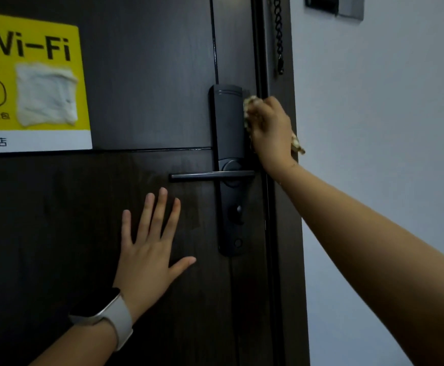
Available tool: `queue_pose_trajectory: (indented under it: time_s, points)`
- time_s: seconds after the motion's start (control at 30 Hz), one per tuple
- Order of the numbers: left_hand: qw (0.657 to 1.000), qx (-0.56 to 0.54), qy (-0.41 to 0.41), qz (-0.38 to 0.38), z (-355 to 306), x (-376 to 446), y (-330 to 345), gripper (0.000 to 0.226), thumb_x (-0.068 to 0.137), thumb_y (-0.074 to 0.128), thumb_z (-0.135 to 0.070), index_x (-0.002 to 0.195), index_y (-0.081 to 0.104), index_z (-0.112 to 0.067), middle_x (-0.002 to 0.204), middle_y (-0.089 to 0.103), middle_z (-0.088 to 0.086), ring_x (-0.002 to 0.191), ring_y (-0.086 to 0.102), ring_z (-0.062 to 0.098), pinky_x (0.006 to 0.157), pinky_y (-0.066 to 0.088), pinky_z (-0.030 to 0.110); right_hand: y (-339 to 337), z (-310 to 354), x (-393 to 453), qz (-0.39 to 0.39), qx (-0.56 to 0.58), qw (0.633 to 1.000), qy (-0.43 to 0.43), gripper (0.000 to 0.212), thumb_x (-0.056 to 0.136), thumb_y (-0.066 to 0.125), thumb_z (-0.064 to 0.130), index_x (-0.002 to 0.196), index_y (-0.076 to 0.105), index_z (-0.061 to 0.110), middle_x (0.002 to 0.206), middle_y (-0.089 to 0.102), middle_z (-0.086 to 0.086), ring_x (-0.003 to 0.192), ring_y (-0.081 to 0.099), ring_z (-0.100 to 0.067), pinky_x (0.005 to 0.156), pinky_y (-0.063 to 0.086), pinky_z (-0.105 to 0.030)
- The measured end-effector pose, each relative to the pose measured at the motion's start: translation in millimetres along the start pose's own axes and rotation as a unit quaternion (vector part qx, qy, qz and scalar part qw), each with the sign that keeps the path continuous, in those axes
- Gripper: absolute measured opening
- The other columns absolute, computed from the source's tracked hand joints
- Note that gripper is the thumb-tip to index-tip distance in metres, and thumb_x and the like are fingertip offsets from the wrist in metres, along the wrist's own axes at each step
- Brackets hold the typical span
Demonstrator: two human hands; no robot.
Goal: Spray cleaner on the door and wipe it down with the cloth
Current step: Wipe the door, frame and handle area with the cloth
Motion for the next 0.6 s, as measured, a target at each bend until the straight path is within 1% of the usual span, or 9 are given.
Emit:
queue_pose_trajectory:
  time_s: [0.1, 0.17, 0.23, 0.33, 0.4, 0.43, 0.47, 0.53, 0.6]
  points:
    - [1.0, -0.004, -0.002, 0.006, 0, 1, 0, 0.117, 0.064, 0.068, -0.069, 0.153, 0.016, -0.014, 0.162, 0.005, 0.015, 0.148, 0.005, 0.032, 0.115, -0.008, 0.053, -2, -9, -62, 0.021, 0.012, 1.0, -0.014, 0.019, 0.081, 0.058, -0.005, 0.096, 0.068, 0.003, 0.102, 0.06, -0.011, 0.091, 0.059, -0.026, 0.074, 0.043, -0.026]
    - [1.0, -0.012, -0.002, 0.02, 0, 1, 1, 0.119, 0.063, 0.07, -0.069, 0.154, 0.016, -0.015, 0.162, 0.004, 0.015, 0.148, 0.004, 0.032, 0.115, -0.007, 0.053, -3, -13, -107, 0.057, 0.008, 0.998, -0.014, 0.021, 0.081, 0.06, -0.006, 0.098, 0.068, 0.003, 0.105, 0.061, -0.011, 0.095, 0.06, -0.028, 0.078, 0.05, -0.035]
    - [0.999, -0.017, -0.001, 0.044, 2, 1, 2, 0.121, 0.062, 0.071, -0.069, 0.154, 0.014, -0.015, 0.162, 0.001, 0.013, 0.149, 0.0, 0.03, 0.115, -0.009, 0.051, -5, -18, -148, 0.098, 0.004, 0.995, -0.004, 0.021, 0.079, 0.063, -0.009, 0.096, 0.068, 0.004, 0.106, 0.062, -0.009, 0.095, 0.06, -0.025, 0.078, 0.052, -0.039]
    - [0.996, -0.03, 0.028, 0.082, 6, -2, -2, 0.124, 0.063, 0.072, -0.067, 0.154, 0.001, -0.021, 0.162, -0.012, 0.009, 0.148, -0.012, 0.023, 0.115, -0.017, 0.043, -8, -26, -201, 0.173, 0.016, 0.984, 0.032, 0.019, 0.081, 0.065, -0.006, 0.092, 0.068, 0.009, 0.101, 0.06, 0.0, 0.089, 0.06, -0.019, 0.074, 0.052, -0.033]
    - [0.994, -0.026, 0.05, 0.099, 11, -9, -8, 0.124, 0.066, 0.072, -0.064, 0.153, -0.007, -0.024, 0.161, -0.017, 0.005, 0.147, -0.016, 0.021, 0.116, -0.015, 0.043, -14, -32, -233, 0.214, 0.04, 0.972, 0.086, 0.016, 0.086, 0.065, 0.0, 0.089, 0.068, 0.016, 0.095, 0.055, 0.01, 0.078, 0.06, -0.014, 0.066, 0.05, -0.03]
    - [0.993, -0.017, 0.051, 0.101, 17, -14, -11, 0.124, 0.065, 0.074, -0.062, 0.153, -0.006, -0.023, 0.161, -0.016, 0.006, 0.148, -0.014, 0.021, 0.116, -0.013, 0.044, -18, -31, -246, 0.226, 0.056, 0.967, 0.102, 0.015, 0.089, 0.064, 0.003, 0.087, 0.067, 0.018, 0.093, 0.053, 0.013, 0.073, 0.059, -0.011, 0.062, 0.048, -0.028]
    - [0.993, -0.005, 0.045, 0.105, 24, -19, -12, 0.125, 0.064, 0.075, -0.062, 0.153, -0.002, -0.023, 0.161, -0.014, 0.007, 0.148, -0.012, 0.022, 0.117, -0.012, 0.046, -23, -23, -254, 0.225, 0.072, 0.966, 0.1, 0.014, 0.09, 0.064, 0.006, 0.087, 0.068, 0.019, 0.092, 0.053, 0.014, 0.072, 0.059, -0.008, 0.061, 0.048, -0.026]
    - [0.992, 0.012, 0.029, 0.12, 38, -29, -12, 0.127, 0.061, 0.075, -0.064, 0.153, -0.002, -0.024, 0.161, -0.017, 0.007, 0.148, -0.016, 0.023, 0.116, -0.014, 0.049, -32, 6, -254, 0.204, 0.101, 0.972, 0.066, 0.008, 0.091, 0.062, 0.014, 0.092, 0.07, 0.014, 0.095, 0.054, 0.013, 0.081, 0.06, -0.006, 0.069, 0.049, -0.02]
    - [0.988, 0.006, 0.031, 0.149, 47, -34, -6, 0.128, 0.065, 0.069, -0.07, 0.149, -0.017, -0.029, 0.156, -0.032, 0.002, 0.143, -0.029, 0.019, 0.115, -0.017, 0.05, -32, 42, -236, 0.169, 0.108, 0.98, 0.015, 0.017, 0.092, 0.058, 0.017, 0.098, 0.071, 0.007, 0.098, 0.058, 0.005, 0.087, 0.06, -0.01, 0.076, 0.049, -0.02]
Point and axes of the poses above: each hand's wrist, its own x-axis towards the middle knuckle, its own y-axis out of the palm, z = x × y, the point moved 8 cm from there along x, towards the middle knuckle
